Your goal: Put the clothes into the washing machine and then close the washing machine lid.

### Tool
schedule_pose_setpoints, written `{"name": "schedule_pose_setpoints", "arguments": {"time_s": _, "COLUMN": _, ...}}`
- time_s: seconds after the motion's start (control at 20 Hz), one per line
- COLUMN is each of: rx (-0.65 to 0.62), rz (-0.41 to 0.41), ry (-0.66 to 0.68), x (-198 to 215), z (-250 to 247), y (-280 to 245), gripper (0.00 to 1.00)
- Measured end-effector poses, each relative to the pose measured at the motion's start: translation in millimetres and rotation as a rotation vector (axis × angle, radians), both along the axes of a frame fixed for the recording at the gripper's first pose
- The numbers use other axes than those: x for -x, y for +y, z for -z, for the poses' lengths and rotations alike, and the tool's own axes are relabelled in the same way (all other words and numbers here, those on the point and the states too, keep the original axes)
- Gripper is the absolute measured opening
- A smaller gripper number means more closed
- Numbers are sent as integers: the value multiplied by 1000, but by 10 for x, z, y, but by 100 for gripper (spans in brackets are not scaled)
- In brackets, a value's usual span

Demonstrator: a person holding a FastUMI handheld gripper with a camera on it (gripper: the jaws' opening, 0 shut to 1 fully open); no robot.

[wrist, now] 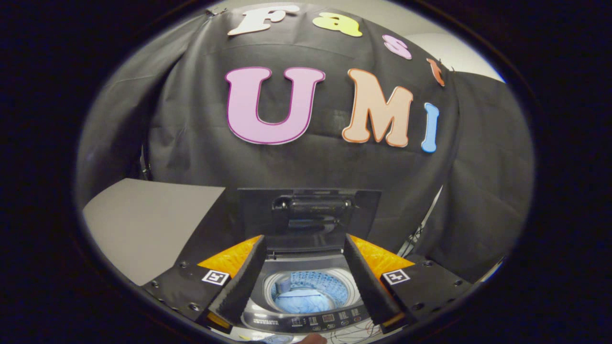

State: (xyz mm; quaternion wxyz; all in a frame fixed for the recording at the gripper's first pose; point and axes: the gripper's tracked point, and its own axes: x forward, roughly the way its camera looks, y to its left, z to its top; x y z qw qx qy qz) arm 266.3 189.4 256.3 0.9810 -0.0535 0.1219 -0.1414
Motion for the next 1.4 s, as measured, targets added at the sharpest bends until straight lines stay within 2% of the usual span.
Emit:
{"name": "schedule_pose_setpoints", "arguments": {"time_s": 0.2, "rx": -1, "rz": -21, "ry": -96, "x": -502, "z": -450, "y": -2, "gripper": 99}}
{"name": "schedule_pose_setpoints", "arguments": {"time_s": 0.3, "rx": -3, "rz": -18, "ry": -124, "x": -783, "z": -519, "y": -97, "gripper": 98}}
{"name": "schedule_pose_setpoints", "arguments": {"time_s": 0.6, "rx": 29, "rz": -16, "ry": -180, "x": -1599, "z": -479, "y": -468, "gripper": 98}}
{"name": "schedule_pose_setpoints", "arguments": {"time_s": 0.75, "rx": 44, "rz": -58, "ry": -123, "x": -2000, "z": -182, "y": -605, "gripper": 98}}
{"name": "schedule_pose_setpoints", "arguments": {"time_s": 0.8, "rx": 57, "rz": -55, "ry": -83, "x": -2076, "z": -56, "y": -704, "gripper": 98}}
{"name": "schedule_pose_setpoints", "arguments": {"time_s": 0.95, "rx": 26, "rz": -34, "ry": -120, "x": -2222, "z": 110, "y": -950, "gripper": 98}}
{"name": "schedule_pose_setpoints", "arguments": {"time_s": 1.0, "rx": 1, "rz": -18, "ry": -111, "x": -2259, "z": 226, "y": -1031, "gripper": 98}}
{"name": "schedule_pose_setpoints", "arguments": {"time_s": 1.05, "rx": -68, "rz": -46, "ry": -136, "x": -2295, "z": 268, "y": -985, "gripper": 98}}
{"name": "schedule_pose_setpoints", "arguments": {"time_s": 1.15, "rx": -142, "rz": -5, "ry": -189, "x": -2289, "z": 227, "y": -1051, "gripper": 98}}
{"name": "schedule_pose_setpoints", "arguments": {"time_s": 1.2, "rx": -145, "rz": 3, "ry": -176, "x": -2296, "z": 236, "y": -1031, "gripper": 97}}
{"name": "schedule_pose_setpoints", "arguments": {"time_s": 1.3, "rx": -61, "rz": 15, "ry": -96, "x": -2268, "z": 277, "y": -1031, "gripper": 97}}
{"name": "schedule_pose_setpoints", "arguments": {"time_s": 1.4, "rx": -68, "rz": 29, "ry": -101, "x": -2295, "z": 259, "y": -1010, "gripper": 97}}
